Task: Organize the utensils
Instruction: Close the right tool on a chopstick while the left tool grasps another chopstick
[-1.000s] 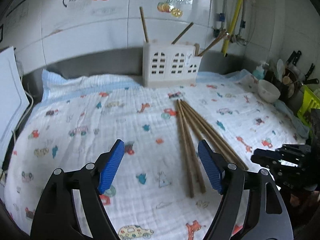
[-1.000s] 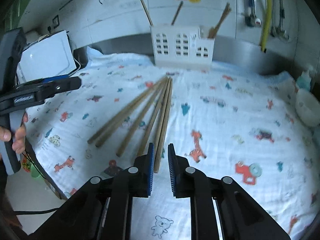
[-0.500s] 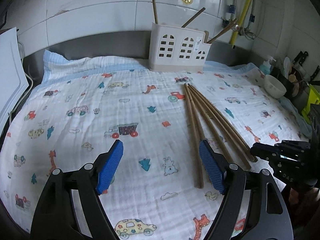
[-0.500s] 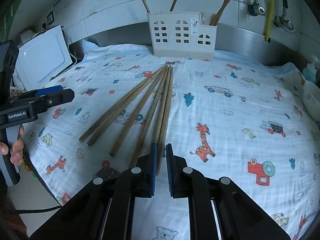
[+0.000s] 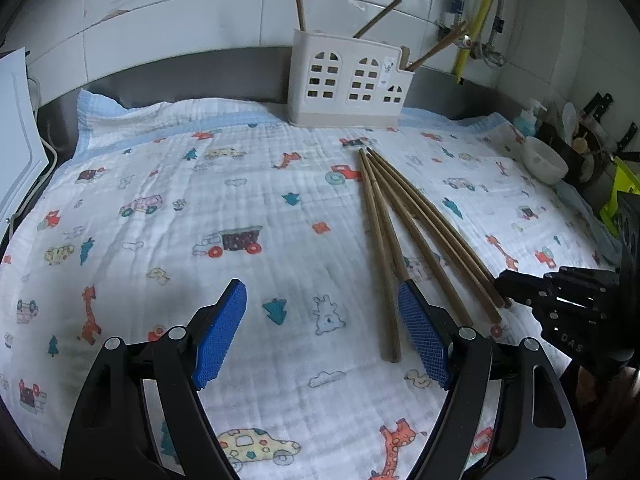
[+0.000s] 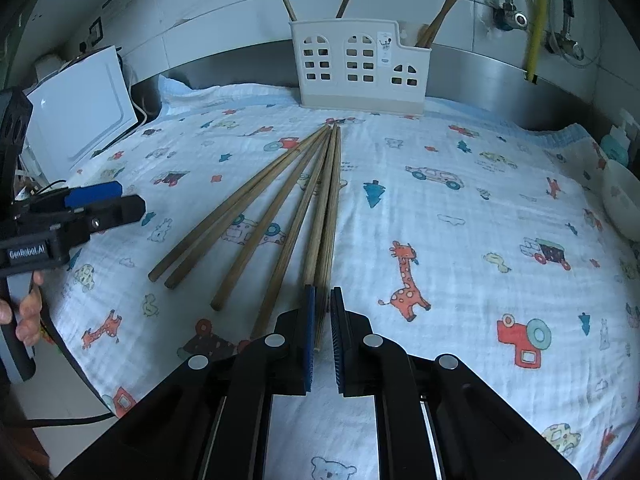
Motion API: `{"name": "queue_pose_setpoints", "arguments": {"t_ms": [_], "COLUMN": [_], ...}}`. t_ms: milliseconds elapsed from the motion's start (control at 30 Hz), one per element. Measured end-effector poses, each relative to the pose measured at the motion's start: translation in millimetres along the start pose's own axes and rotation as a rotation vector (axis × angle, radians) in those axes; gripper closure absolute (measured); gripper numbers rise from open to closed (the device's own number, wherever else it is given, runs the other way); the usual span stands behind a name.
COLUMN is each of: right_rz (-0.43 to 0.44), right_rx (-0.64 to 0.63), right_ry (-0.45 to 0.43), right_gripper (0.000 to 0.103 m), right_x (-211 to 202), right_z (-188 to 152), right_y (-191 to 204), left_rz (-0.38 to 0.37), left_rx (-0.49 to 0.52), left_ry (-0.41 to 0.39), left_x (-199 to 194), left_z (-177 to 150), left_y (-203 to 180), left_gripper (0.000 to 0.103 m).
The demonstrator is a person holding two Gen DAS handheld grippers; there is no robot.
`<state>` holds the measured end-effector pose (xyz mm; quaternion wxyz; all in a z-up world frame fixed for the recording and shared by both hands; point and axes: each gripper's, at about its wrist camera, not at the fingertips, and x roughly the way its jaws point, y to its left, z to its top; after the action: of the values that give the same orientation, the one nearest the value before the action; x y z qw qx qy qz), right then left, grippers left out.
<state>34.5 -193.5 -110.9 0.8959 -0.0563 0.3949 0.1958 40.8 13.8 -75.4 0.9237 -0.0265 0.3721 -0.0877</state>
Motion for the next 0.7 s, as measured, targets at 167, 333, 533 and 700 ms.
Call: {"name": "queue_pose_setpoints", "arguments": {"t_ms": [167, 333, 533, 700], "right_rz": [-0.003, -0.011, 0.011, 0.006], "right_rx": [0.004, 0.009, 0.043, 0.068], "right_ry": [0.014, 0.002, -0.009, -0.023], "right_gripper": [0.095, 0.096, 0.096, 0.097], "right_x": [1, 3, -2, -8], "right_z": [-3, -3, -5, -6], "right_y": [-1, -1, -8, -17], "left_rz": [-0.006, -0.021, -0.057, -0.091], "left_rx": [0.004, -0.001, 0.018, 0.045], "left_ry": [0.001, 0.007, 0.043, 0.075], "left_x": [0, 1, 12, 25], "left_z": [-1, -2, -3, -5], "left_y": [-3, -3, -13, -26], "left_gripper": [0.025, 0.027, 0.055, 0.069]}}
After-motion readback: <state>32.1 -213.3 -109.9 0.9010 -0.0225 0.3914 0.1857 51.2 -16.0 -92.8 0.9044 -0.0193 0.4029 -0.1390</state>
